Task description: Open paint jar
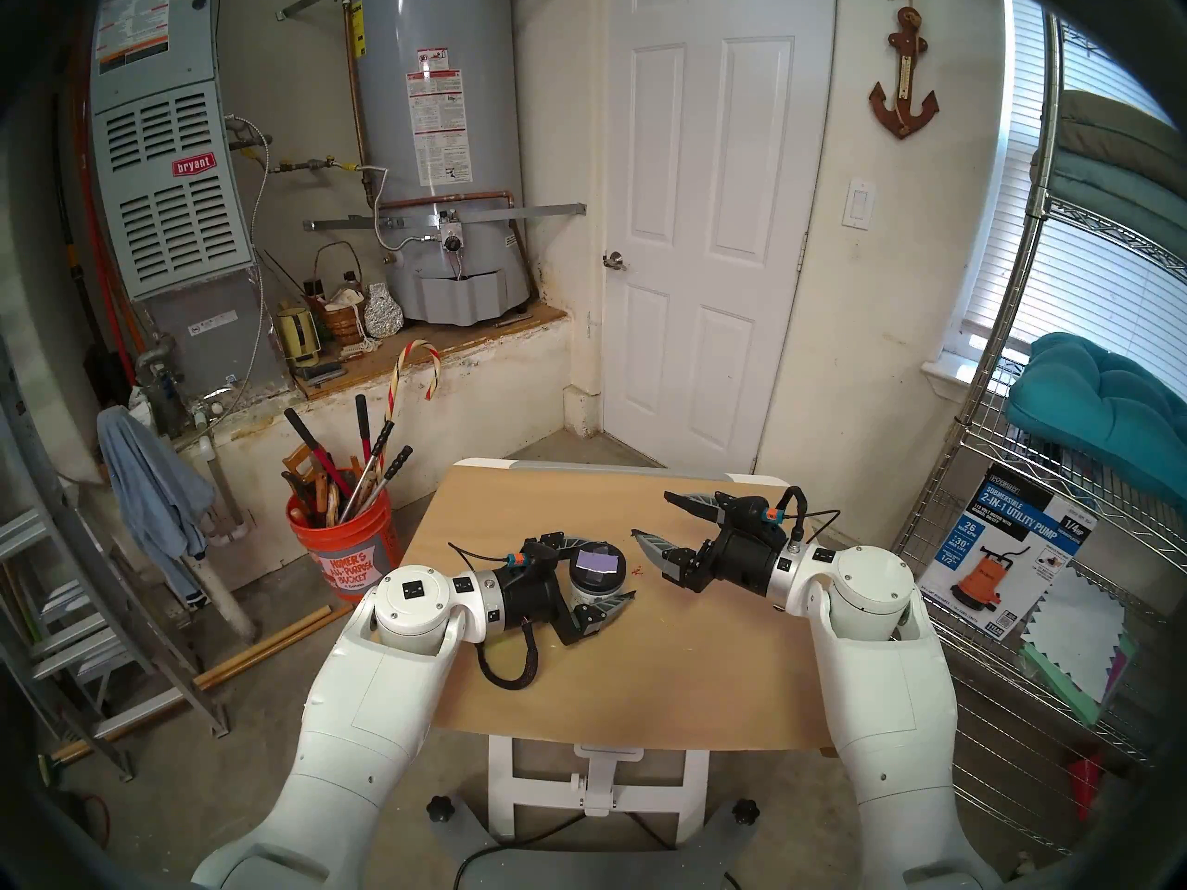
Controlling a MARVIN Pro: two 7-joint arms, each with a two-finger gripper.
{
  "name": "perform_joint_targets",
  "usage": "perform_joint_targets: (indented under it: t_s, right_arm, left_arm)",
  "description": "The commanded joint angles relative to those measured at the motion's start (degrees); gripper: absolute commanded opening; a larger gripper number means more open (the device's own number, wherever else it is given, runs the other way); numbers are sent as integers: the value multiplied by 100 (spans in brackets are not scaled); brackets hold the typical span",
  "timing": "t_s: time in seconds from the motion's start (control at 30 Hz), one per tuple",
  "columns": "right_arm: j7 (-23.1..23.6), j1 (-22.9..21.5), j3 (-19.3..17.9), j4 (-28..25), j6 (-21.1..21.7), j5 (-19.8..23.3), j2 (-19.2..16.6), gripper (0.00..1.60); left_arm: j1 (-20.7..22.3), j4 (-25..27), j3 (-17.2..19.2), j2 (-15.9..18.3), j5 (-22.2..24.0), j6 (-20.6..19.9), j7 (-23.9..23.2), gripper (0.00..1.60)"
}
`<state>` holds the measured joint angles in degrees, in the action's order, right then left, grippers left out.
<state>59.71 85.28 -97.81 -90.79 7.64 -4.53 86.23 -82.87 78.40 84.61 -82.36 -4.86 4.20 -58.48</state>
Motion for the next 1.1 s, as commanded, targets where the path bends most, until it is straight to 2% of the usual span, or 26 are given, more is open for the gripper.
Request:
perform_joint_targets:
  t_s: [0.0,0.3,0.37,0.57,0.63,0.83,1.07]
  right_arm:
    - [-7,-69,3,-119,-16,29,32,160]
    - [-7,-69,3,-119,-16,29,32,160]
    - [-7,-69,3,-118,-16,29,32,160]
    - [-7,-69,2,-119,-15,28,33,160]
    - [-7,-69,2,-119,-16,28,32,160]
    - [-7,-69,2,-119,-16,28,33,160]
    - [-7,-69,2,-119,-16,28,33,160]
  left_arm:
    - [61,84,11,-16,16,2,2,160]
    - [60,84,18,-23,9,2,-4,160]
    - [91,144,-10,30,16,-41,-130,160]
    - [-137,277,-10,-19,-38,-59,-84,160]
    - [-167,253,-19,-25,52,-19,-204,160]
    - [-221,324,-25,-61,-4,-73,-144,160]
    - [-65,19,77,-165,158,-42,-154,160]
